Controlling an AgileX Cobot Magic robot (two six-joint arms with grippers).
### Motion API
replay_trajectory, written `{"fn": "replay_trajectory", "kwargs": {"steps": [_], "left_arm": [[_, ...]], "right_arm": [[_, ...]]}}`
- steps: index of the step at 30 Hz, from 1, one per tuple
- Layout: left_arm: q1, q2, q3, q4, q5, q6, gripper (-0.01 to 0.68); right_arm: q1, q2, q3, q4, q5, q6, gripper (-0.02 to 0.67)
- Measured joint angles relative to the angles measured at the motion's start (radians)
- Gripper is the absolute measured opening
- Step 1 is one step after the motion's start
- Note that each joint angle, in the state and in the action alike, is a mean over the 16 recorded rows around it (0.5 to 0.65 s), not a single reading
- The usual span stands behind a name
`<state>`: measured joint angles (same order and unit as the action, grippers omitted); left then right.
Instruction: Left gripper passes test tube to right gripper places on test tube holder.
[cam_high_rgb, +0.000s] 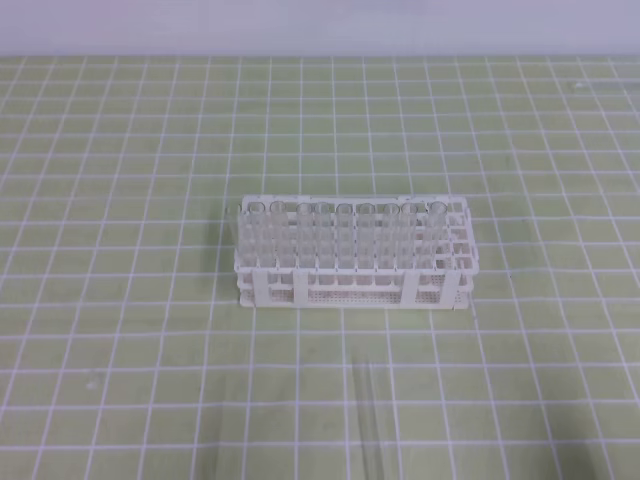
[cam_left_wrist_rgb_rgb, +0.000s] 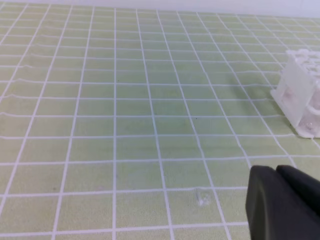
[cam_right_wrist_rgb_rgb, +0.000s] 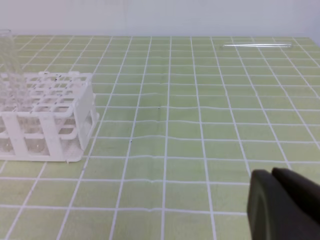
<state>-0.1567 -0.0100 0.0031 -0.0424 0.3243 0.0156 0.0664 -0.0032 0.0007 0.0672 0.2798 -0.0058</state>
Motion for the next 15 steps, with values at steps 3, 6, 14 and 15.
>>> {"fn": "replay_trajectory", "kwargs": {"steps": [3,6,14,15], "left_arm": [[0.0,-0.001,0.0,0.01,-0.002,0.0,-0.003],[0.0,-0.001,0.0,0.017,-0.003,0.0,-0.003],[0.0,-0.007,0.001,0.037,-0.012,-0.001,-0.003],[0.0,-0.009,0.002,0.039,-0.015,-0.001,-0.003]], "right_arm": [[0.0,0.0,0.0,0.0,0.0,0.0,-0.018],[0.0,0.0,0.0,0.0,0.0,0.0,-0.018],[0.0,0.0,0.0,0.0,0.0,0.0,-0.018],[0.0,0.0,0.0,0.0,0.0,0.0,-0.018]]}}
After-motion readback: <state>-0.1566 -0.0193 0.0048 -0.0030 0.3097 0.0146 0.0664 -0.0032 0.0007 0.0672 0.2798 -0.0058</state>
